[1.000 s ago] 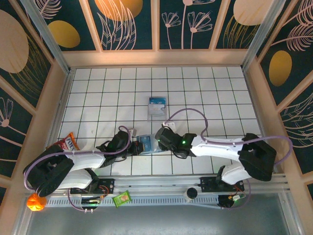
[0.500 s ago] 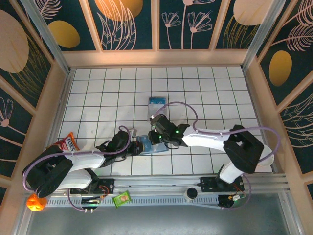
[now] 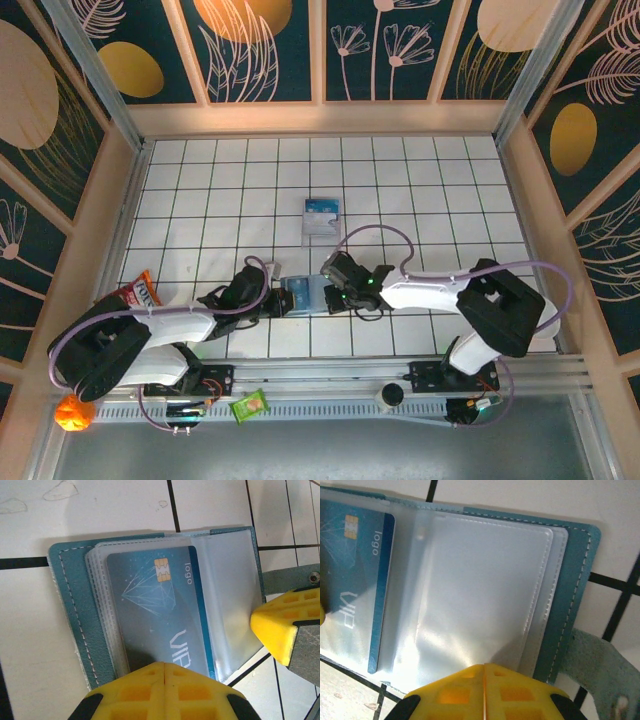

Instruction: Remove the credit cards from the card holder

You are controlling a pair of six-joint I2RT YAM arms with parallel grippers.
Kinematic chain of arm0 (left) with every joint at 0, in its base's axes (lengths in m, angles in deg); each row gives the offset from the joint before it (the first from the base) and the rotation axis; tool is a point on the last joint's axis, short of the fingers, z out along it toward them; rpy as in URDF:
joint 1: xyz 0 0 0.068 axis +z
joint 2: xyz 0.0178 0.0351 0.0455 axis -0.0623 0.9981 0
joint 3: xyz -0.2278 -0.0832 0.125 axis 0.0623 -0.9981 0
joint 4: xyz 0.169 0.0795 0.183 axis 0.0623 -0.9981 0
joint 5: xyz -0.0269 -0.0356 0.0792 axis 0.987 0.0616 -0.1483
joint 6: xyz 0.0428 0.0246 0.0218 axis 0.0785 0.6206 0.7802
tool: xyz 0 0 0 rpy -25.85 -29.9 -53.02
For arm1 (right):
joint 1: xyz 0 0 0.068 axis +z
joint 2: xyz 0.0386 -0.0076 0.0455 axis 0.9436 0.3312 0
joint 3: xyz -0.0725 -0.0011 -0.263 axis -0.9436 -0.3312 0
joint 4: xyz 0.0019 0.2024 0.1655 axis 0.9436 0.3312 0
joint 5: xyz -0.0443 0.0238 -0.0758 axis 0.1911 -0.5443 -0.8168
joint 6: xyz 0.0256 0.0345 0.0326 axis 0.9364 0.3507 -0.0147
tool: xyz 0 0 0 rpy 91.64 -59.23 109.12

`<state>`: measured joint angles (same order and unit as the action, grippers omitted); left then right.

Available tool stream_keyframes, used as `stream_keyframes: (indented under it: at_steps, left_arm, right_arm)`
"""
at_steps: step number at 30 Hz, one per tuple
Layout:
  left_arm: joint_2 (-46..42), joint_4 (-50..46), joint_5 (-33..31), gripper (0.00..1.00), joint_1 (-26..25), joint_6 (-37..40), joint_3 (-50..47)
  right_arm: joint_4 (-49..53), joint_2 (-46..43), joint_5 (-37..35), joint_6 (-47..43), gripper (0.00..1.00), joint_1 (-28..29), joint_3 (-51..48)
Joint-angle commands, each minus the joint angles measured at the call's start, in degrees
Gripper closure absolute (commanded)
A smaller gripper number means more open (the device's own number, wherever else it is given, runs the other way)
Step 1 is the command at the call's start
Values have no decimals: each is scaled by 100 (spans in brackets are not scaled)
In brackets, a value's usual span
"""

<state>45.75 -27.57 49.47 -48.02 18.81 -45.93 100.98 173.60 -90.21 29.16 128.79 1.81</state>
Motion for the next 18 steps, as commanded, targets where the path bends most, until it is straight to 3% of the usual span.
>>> stream_keyframes:
  at_steps: [1,5,8,13,18]
  left_arm:
    - [58,-160,-48,100,-15,156,121]
    - [-179,-393,-108,100,-7,234,219]
    - [-496,-541,-135,100,-13,301,257]
    - [-624,-683,-204,95,-16,370,286]
    - [-360,-780,-449,100,-11,435,306]
  right_arm:
    - [502,-155,-444,247,91,83,-132]
    - [721,-603,-747,191,90,129,65]
    - [680,-961,-672,4,82,109,278]
    - [-23,-793,840,-98,75,-287,474]
    - [-609,-103,1667,-57,73,-347,680]
